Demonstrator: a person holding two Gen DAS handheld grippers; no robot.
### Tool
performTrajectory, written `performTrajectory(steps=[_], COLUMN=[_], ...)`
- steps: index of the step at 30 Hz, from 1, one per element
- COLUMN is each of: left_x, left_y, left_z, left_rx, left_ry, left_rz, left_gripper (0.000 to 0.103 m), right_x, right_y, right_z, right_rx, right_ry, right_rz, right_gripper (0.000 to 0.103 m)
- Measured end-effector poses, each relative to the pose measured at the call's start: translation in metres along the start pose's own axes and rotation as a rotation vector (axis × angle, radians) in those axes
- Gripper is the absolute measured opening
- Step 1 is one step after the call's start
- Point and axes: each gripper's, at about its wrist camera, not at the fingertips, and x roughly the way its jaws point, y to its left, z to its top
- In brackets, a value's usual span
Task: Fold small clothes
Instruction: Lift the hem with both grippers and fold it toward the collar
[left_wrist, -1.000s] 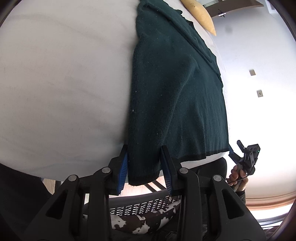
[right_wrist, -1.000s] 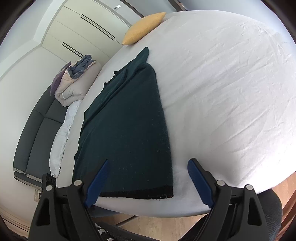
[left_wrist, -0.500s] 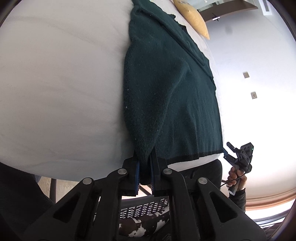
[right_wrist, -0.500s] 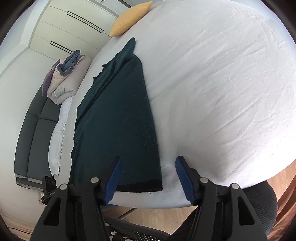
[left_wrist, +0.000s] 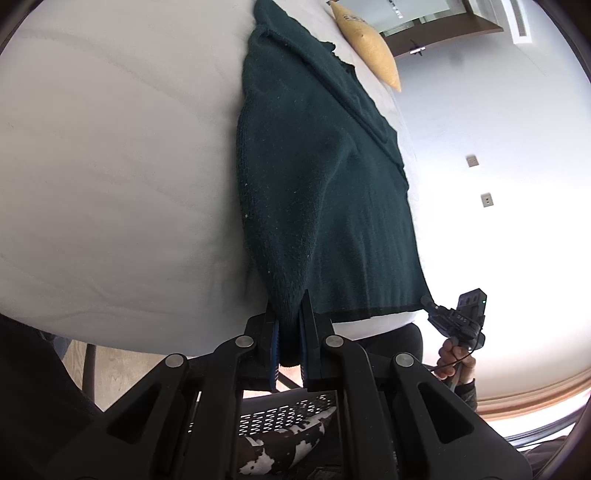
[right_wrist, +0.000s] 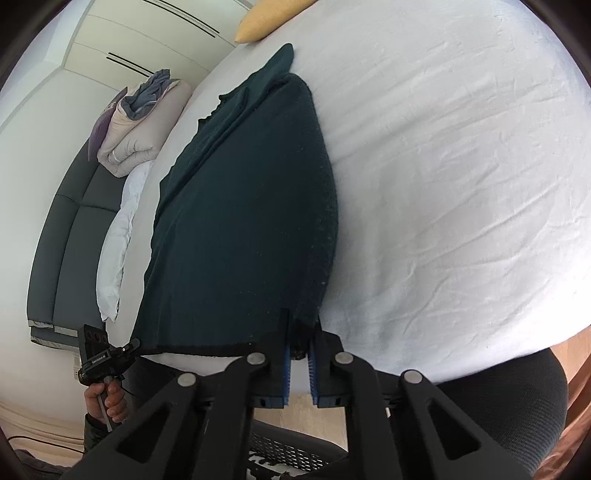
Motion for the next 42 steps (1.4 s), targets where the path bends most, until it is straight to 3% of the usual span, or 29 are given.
performTrajectory(steps=[6,14,22,31,42], left_x=[-0.006,-0.034,-0.043,-0.050,-0.015], left_y=[-0.009,-0.023,-0.038,-0.047,-0.062], left_z=[0.002,0.020,0.054,0.131,0.269], left_rx=[-0.003,-0.025,-0.036,-0.038,-0.021], left_ry=[-0.035,-0.141,-0.217,-0.292,-0.341], left_rz=[-0.038,-0.160,-0.209,-0.220,-0.138], left_gripper=[0.006,0.006,0.006,0.006,0.006], right_x=[-0.012,-0.033,-0.032,-0.009,0.059], right_y=[0.020,0.047,0.076,0.096,0.114], right_z=[0.004,0.017,0.054,0.138,0.264], right_rx=[-0.049,-0.086,-0.108,-0.098,-0.088], right_ry=[-0.048,-0.138,-0.191,-0.247,-0.274], right_rz=[0.024,0.082,0.156,0.171,0.092], right_gripper=[0.007,0.006,0.006,0.006,0.006])
